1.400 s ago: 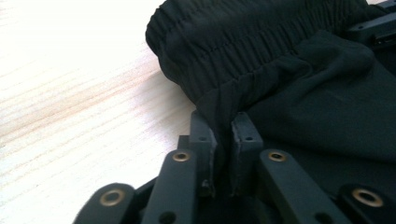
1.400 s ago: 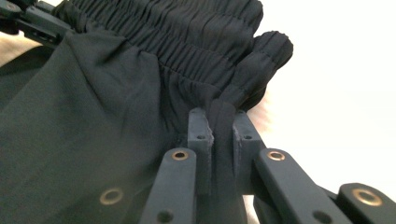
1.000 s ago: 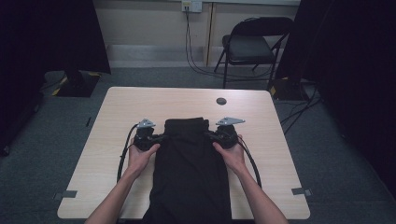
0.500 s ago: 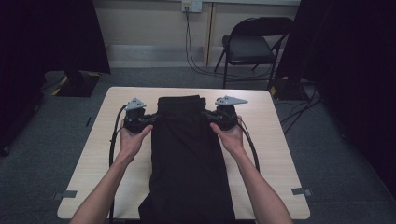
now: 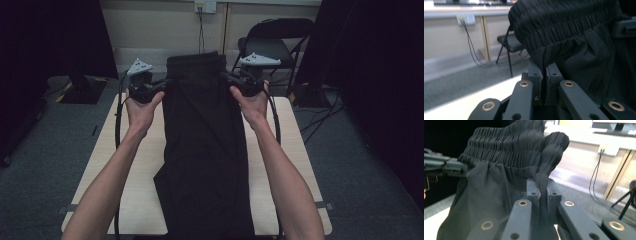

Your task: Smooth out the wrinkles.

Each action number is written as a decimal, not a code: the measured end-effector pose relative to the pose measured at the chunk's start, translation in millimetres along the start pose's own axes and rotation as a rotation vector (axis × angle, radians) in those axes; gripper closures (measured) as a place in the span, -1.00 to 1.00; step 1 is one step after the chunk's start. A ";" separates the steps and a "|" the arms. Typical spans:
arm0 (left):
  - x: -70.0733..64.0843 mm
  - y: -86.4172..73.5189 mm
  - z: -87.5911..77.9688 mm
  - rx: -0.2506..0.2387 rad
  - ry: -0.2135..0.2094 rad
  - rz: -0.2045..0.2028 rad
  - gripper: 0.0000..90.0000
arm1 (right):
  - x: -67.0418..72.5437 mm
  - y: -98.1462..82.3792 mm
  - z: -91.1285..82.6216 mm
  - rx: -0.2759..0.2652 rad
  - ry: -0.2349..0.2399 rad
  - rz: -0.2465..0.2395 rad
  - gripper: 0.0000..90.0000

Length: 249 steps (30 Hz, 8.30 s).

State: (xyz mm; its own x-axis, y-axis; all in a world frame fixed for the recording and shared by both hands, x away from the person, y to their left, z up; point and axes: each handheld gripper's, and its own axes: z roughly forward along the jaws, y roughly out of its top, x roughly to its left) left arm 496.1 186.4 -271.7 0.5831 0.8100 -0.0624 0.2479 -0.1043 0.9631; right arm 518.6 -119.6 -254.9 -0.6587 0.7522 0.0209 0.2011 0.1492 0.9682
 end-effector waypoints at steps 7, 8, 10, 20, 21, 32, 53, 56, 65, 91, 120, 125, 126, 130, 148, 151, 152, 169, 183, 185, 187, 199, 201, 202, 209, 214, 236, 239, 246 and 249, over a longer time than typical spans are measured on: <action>-19.0 -44.1 -18.9 0.072 -0.089 0.024 0.90 | 4.3 -40.2 -19.4 0.025 0.077 0.045 0.86; -22.3 -54.1 -22.6 0.073 -0.107 0.012 0.90 | 6.8 -52.2 -24.7 0.031 0.099 0.064 0.86; -29.3 -69.0 -28.9 0.091 -0.120 -0.001 0.90 | 12.7 -68.8 -33.3 0.039 0.126 0.089 0.86; -61.6 -136.3 -64.6 0.205 -0.227 0.021 0.90 | 44.9 -133.9 -75.2 0.112 0.210 0.117 0.86; -67.8 -141.8 -69.6 0.215 -0.236 0.027 0.90 | 47.8 -138.4 -78.9 0.121 0.215 0.116 0.86; -97.2 -187.6 -84.5 0.356 -0.302 0.012 0.90 | 71.0 -191.9 -112.8 0.214 0.250 0.152 0.86; -94.4 -238.8 -38.9 0.595 -0.231 0.053 0.92 | 76.8 -272.0 -82.7 0.500 0.186 0.102 0.85; -81.3 -236.1 -24.3 0.573 -0.193 0.038 0.93 | 71.8 -269.8 -71.1 0.489 0.160 0.092 0.86; -53.2 -226.2 15.0 0.530 -0.080 0.036 0.93 | 47.8 -260.1 -25.9 0.458 0.091 0.091 0.86; -17.7 -185.4 44.6 0.352 -0.040 -0.068 0.94 | 9.5 -203.0 14.4 0.342 0.022 0.129 0.86; -89.7 -103.9 -93.8 0.125 -0.269 -0.028 0.95 | 57.3 -103.2 -110.8 0.070 0.209 0.120 0.88; -93.1 -134.5 -92.1 0.184 -0.286 -0.049 0.95 | 63.0 -133.8 -113.7 0.126 0.213 0.140 0.88; -94.3 -141.1 -91.6 0.204 -0.287 -0.047 0.95 | 65.2 -146.5 -114.7 0.159 0.217 0.137 0.88; -101.2 -171.5 -87.8 0.298 -0.305 -0.059 0.95 | 68.3 -175.0 -118.0 0.206 0.230 0.170 0.88; -115.7 -246.8 -59.9 0.631 -0.316 0.002 0.95 | 89.5 -274.0 -105.2 0.546 0.207 0.132 0.88; -111.4 -245.2 -51.6 0.610 -0.273 0.013 0.95 | 90.2 -274.8 -100.7 0.539 0.196 0.097 0.88; -107.6 -243.6 -47.8 0.610 -0.259 0.018 0.95 | 89.9 -274.0 -96.7 0.535 0.184 0.081 0.89; -34.9 -216.4 53.3 0.507 0.025 0.006 0.95 | 28.1 -248.3 14.6 0.473 0.034 0.063 0.89; -14.7 -200.9 57.5 0.406 0.031 -0.046 0.44 | 5.8 -233.0 65.2 0.479 -0.117 0.043 0.89; -14.5 -203.0 60.6 0.409 0.022 -0.052 0.28 | 5.4 -231.6 62.5 0.487 -0.105 0.054 0.87; -11.2 -203.7 64.2 0.399 0.034 -0.055 0.21 | 4.3 -231.7 61.3 0.483 -0.093 0.054 0.86; 0.0 -173.2 73.8 0.338 -0.013 -0.099 0.94 | -8.7 -211.5 48.1 0.356 -0.022 0.169 0.87; -1.8 -152.9 65.7 0.273 -0.037 -0.108 0.94 | -10.4 -195.4 43.9 0.313 -0.013 0.169 0.87; -7.6 -134.0 55.8 0.236 -0.052 -0.077 0.94 | -11.8 -181.1 38.9 0.272 -0.012 0.173 0.87; -22.3 -101.1 15.6 0.138 -0.115 -0.049 0.95 | -5.2 -143.3 7.1 0.147 0.035 0.180 0.88; -42.8 -85.3 -19.1 0.069 -0.175 -0.020 0.95 | 11.4 -120.8 -26.1 0.072 0.073 0.166 0.88; -94.2 -235.1 -48.3 0.561 -0.241 0.007 0.96 | 74.3 -257.6 -73.9 0.458 0.206 0.099 0.88; -86.7 -237.0 -38.5 0.553 -0.202 0.026 0.96 | 66.3 -269.5 -64.4 0.488 0.195 0.093 0.88; -67.8 -229.9 -4.2 0.515 -0.123 0.038 0.94 | 48.2 -263.1 -35.7 0.458 0.111 0.072 0.87; -63.1 -219.6 -13.3 0.486 -0.183 0.028 0.82 | 41.6 -252.8 -41.7 0.457 0.126 0.071 0.43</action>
State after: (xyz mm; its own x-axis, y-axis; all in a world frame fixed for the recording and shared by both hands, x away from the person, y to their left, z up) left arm 394.6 165.8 -475.8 0.7097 0.6934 -0.1245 0.5352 -0.4157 0.7354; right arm 410.1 -152.8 -488.4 -0.7089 0.6912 0.1406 0.5284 0.3885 0.7549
